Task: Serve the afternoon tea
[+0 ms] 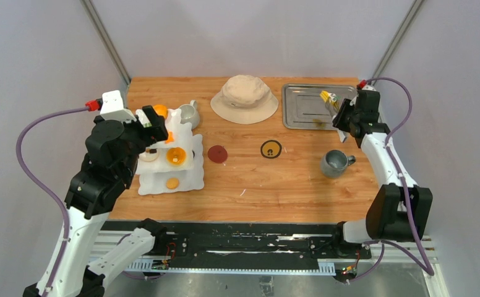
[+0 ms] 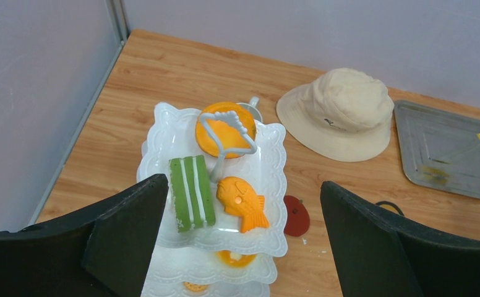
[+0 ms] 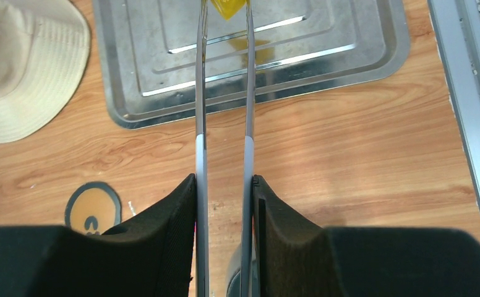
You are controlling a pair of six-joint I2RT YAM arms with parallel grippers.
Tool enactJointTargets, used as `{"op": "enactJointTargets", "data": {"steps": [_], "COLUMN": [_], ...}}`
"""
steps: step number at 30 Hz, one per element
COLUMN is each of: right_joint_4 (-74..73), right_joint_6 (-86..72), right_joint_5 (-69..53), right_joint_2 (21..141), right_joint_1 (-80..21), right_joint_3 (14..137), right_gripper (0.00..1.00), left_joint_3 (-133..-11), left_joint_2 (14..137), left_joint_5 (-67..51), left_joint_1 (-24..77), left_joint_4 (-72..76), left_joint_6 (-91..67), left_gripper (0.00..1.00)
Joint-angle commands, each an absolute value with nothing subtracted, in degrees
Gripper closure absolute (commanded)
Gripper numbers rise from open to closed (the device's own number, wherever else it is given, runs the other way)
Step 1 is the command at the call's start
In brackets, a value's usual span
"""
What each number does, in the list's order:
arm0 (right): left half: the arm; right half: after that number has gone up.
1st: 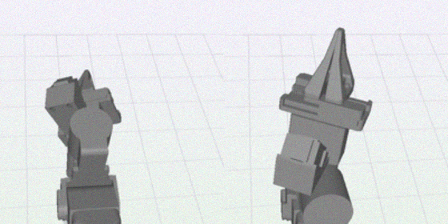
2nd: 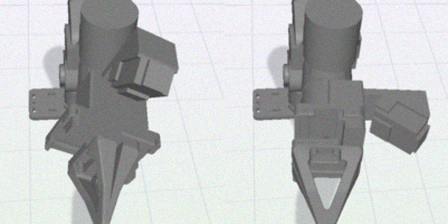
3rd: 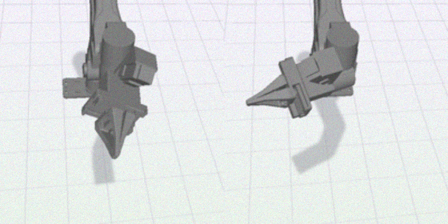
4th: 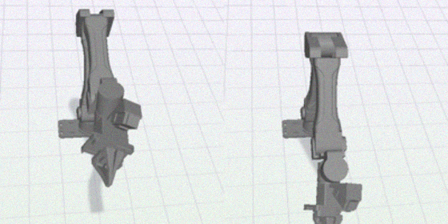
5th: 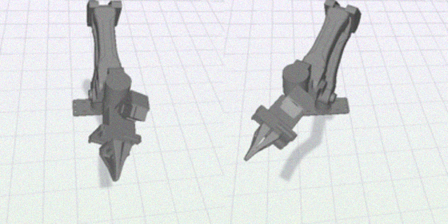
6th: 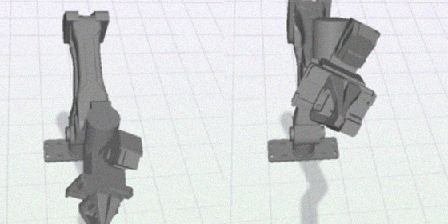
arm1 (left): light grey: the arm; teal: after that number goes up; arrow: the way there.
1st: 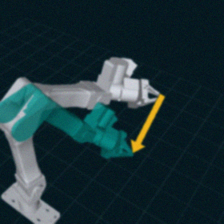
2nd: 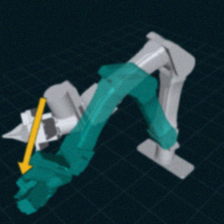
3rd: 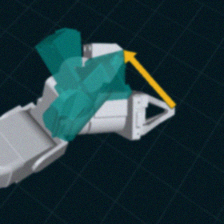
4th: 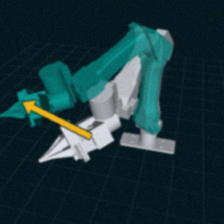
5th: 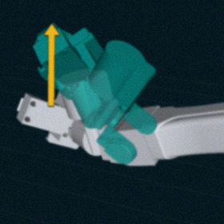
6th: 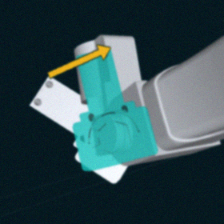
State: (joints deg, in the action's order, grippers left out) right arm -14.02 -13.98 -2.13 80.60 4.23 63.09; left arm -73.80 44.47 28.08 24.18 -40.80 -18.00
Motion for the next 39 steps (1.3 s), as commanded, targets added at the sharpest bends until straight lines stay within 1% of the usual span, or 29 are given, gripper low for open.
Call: {"op": "enactJointTargets", "data": {"steps": [1, 10, 16, 20, 24, 30, 35, 39], "right_joint_4": [-11.6, -10.5, -10.4, -11.6, -15.1, -18.4, -20.9, -22.3], "right_joint_6": [-14.4, -14.3, -15.5, -14.4, -11.2, -7.1, -2.0, -0.2], "right_joint_5": [-5.6, -7.2, -11.8, -16.9, -16.7, -16.6, -15.8, -16.6], "right_joint_2": [76.1, 75.2, 71.4, 68.1, 66.2, 66.4, 69.0, 72.0], "right_joint_1": [3.4, 3.3, 2.5, 0.0, -6.5, -19.9, -31.3, -37.2], "right_joint_3": [61.6, 60.3, 59.3, 58.6, 59.0, 59.3, 59.8, 61.1], "right_gripper": [0.99, 0.99, 0.99, 0.99, 0.99, 0.99, 0.99, 0.99], "left_joint_3": [-73.6, -73.5, -73.4, -73.0, -73.1, -73.3, -73.4, -73.2], "left_joint_2": [43.8, 43.6, 43.4, 43.6, 43.7, 43.2, 42.8, 42.5], "left_joint_5": [28.6, 28.5, 28.8, 28.7, 28.5, 29.2, 29.5, 29.5], "left_joint_1": [24.5, 24.5, 24.6, 24.5, 24.5, 24.6, 24.5, 24.6], "left_joint_4": [-40.6, -40.8, -40.8, -40.4, -40.2, -40.7, -41.3, -41.4], "left_joint_6": [-18.0, -18.1, -18.0, -18.1, -18.3, -18.1, -18.3, -18.2], "left_gripper": [0.02, 0.02, 0.02, 0.02, 0.02, 0.02, 0.02, 0.02]}}
